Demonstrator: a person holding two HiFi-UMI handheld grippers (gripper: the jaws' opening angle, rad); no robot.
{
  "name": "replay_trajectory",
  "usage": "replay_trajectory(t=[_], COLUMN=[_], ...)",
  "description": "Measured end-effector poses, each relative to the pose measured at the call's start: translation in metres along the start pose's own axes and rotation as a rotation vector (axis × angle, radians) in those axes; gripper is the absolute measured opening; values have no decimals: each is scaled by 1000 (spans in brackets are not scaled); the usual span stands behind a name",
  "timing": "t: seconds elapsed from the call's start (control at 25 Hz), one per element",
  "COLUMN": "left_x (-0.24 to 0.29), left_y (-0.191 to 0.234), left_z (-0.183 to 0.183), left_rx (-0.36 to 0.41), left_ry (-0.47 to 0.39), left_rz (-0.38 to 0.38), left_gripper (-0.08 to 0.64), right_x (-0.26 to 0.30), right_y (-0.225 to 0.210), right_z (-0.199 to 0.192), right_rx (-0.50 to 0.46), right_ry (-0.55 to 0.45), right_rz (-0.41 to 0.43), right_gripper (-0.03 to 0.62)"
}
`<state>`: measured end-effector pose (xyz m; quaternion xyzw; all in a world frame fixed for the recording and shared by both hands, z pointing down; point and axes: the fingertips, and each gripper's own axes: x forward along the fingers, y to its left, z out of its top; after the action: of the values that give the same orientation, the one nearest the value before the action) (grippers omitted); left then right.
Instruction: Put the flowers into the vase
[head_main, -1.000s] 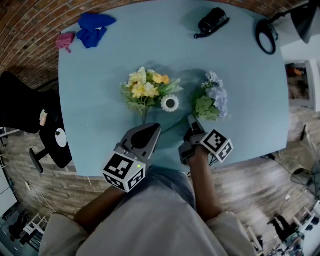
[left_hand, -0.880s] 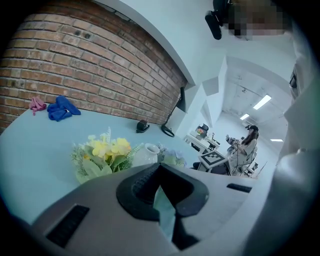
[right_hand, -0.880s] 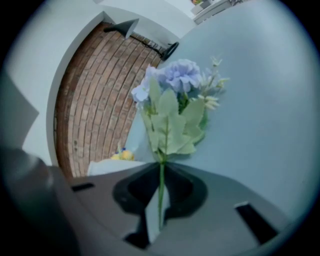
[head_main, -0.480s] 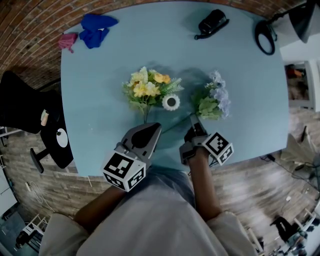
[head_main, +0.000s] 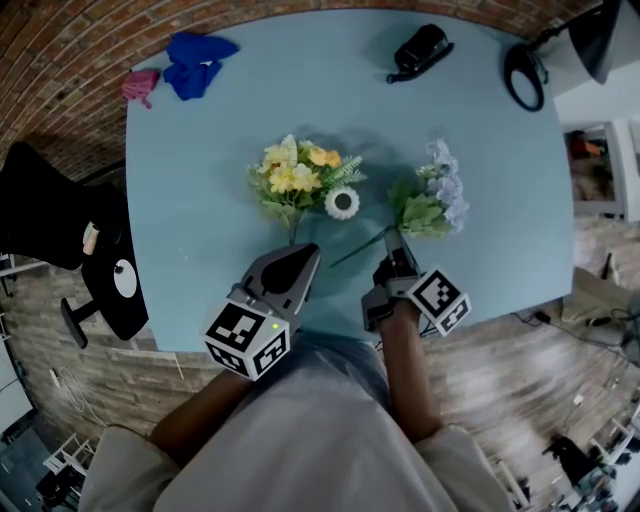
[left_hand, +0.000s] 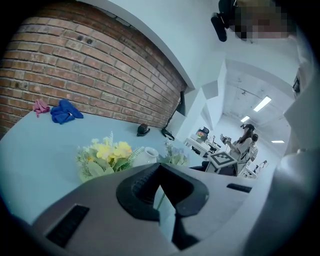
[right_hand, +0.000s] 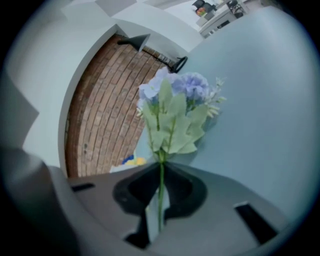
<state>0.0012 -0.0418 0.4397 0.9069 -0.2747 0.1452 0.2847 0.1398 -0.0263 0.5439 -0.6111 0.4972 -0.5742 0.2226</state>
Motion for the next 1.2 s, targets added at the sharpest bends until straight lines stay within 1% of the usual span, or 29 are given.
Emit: replay_trajectory(t=[0.12, 0.24, 0.36, 0.6, 0.76, 1.08, 1.2], left_x=[-3, -5, -7, -8, -10, -15, -17], left_y=[2, 1, -1, -2, -5, -10, -11], left_z=[1, 1, 0, 1, 3, 6, 8], left_rx=[-20, -15, -13, -32, -27, -41, -38], left_ry=[-11, -11, -14, -25, -39, -60, -70], left_rz=[5, -4, -6, -14, -18, -33, -35], left_gripper=[20, 20, 20, 20, 20, 20, 20], right_x=[-4, -10, -14, -22, -31, -40, -43], right_y=[5, 10, 18, 31, 39, 65, 72], right_z=[0, 1, 3, 2, 2, 5, 6], right_rx=[-12, -21, -60, -124, -155, -247, -268], right_ry=[-2, -4, -11, -14, -23, -36, -42], right_rz=[5, 4, 35, 57, 36, 91, 102], right_gripper=[40, 40, 40, 40, 40, 40, 40])
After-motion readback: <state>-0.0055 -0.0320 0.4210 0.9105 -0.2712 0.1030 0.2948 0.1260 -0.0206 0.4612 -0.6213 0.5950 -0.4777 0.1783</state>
